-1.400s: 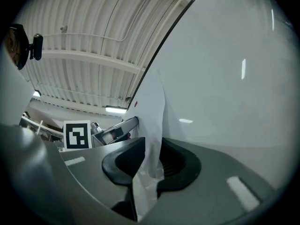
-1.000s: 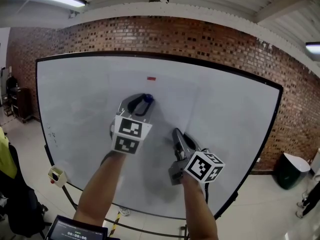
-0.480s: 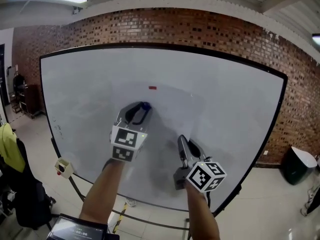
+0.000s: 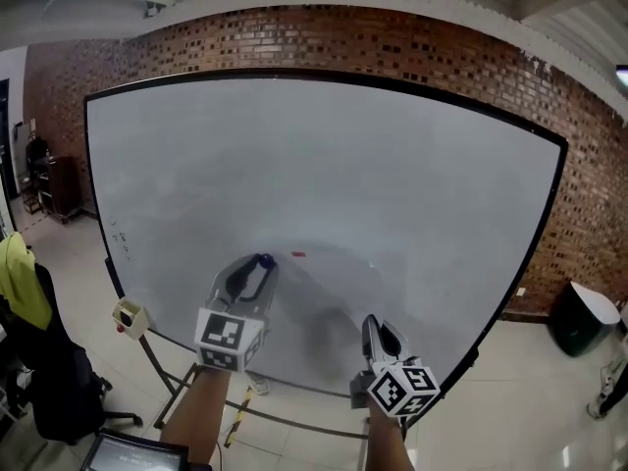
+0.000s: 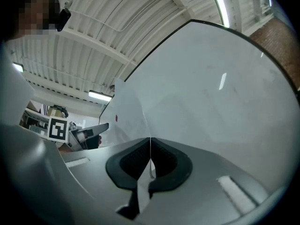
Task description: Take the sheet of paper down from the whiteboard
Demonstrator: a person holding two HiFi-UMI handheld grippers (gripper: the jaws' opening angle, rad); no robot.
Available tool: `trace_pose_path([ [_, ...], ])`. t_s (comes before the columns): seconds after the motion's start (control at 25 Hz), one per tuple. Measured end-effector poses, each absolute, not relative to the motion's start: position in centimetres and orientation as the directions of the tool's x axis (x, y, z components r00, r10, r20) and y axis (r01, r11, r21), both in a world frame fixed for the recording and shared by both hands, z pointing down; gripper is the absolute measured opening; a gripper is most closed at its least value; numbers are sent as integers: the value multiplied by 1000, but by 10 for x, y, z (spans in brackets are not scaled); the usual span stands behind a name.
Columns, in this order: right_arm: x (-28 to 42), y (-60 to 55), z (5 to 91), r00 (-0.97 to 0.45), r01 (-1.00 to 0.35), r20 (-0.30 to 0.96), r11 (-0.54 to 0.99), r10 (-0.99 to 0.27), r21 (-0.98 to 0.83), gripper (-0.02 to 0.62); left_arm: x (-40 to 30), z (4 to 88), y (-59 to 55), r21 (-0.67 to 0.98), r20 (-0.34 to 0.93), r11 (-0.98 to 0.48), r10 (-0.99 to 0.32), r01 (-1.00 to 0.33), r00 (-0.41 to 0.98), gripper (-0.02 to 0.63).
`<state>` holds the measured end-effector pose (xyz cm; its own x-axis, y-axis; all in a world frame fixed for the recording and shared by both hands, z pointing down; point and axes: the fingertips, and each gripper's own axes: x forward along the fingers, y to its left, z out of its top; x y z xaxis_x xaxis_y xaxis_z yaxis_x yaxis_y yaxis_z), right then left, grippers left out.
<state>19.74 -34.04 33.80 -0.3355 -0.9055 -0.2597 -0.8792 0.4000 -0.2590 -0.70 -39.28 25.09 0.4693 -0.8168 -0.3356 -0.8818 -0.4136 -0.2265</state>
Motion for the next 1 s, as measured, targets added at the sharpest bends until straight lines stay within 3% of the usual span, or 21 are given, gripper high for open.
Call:
trace_pose_path([
  [0.52,114,-229,449,-138,-980,-14,139,-990,-142,14,-87,377,-319,-88,-193,-579,-788,-811,584,123],
  [1.0,89,-156,441,-10,-1000,-23,9,-1000,15,14,-108,425,-234,98,-168,-615,-785,-783,596,123],
])
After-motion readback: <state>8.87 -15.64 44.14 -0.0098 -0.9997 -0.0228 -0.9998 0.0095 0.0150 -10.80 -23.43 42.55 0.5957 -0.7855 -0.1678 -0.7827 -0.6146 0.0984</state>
